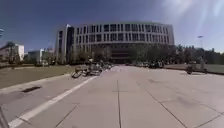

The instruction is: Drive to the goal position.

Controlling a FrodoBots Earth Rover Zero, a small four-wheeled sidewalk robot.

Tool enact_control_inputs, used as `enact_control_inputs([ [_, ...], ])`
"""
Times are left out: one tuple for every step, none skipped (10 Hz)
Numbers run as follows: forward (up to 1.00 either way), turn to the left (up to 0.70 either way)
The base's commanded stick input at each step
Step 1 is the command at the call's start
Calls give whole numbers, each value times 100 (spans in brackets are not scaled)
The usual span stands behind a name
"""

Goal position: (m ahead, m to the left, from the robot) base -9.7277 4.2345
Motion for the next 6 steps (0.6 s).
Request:
enact_control_inputs([
  [70, 0],
  [70, 0],
  [70, 0],
  [70, -6],
  [70, -13],
  [70, -14],
])
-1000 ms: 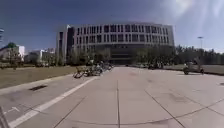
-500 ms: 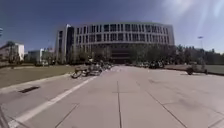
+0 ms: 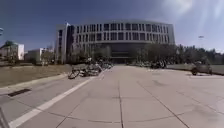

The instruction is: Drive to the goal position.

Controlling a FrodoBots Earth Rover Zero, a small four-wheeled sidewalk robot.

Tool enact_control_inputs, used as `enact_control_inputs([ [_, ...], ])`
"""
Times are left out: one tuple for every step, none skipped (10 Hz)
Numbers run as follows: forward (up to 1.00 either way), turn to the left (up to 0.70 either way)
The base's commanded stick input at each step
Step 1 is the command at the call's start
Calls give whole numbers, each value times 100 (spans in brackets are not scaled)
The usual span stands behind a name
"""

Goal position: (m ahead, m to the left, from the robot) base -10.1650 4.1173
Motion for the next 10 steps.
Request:
enact_control_inputs([
  [70, -9],
  [70, -1],
  [70, 0],
  [70, 0],
  [70, 0],
  [70, 0],
  [70, 0],
  [70, 0],
  [70, 0],
  [70, 0],
])
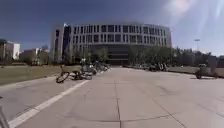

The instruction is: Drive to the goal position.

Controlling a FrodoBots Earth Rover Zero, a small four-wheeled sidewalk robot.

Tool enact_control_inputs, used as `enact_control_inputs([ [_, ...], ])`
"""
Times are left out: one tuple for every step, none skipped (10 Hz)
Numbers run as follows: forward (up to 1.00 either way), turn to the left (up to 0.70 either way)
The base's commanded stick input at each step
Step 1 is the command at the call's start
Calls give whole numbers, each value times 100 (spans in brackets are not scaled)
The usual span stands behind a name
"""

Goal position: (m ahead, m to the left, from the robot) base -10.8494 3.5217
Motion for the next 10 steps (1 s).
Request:
enact_control_inputs([
  [70, 0],
  [70, 0],
  [70, 0],
  [70, 0],
  [70, 0],
  [70, 0],
  [70, 0],
  [70, 0],
  [70, 0],
  [70, 0],
])
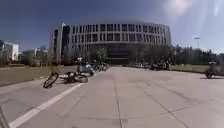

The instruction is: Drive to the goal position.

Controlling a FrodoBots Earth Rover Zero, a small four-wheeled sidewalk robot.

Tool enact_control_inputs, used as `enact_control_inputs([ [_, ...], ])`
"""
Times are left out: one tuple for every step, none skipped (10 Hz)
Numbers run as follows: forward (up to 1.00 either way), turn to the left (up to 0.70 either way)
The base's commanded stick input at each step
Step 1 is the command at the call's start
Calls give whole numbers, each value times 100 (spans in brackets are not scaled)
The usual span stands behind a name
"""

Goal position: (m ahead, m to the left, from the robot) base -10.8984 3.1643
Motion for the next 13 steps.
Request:
enact_control_inputs([
  [70, 0],
  [70, 0],
  [70, 0],
  [70, 0],
  [70, 0],
  [70, 0],
  [70, 0],
  [70, 0],
  [70, 0],
  [70, 0],
  [70, -1],
  [70, -5],
  [70, -11],
])
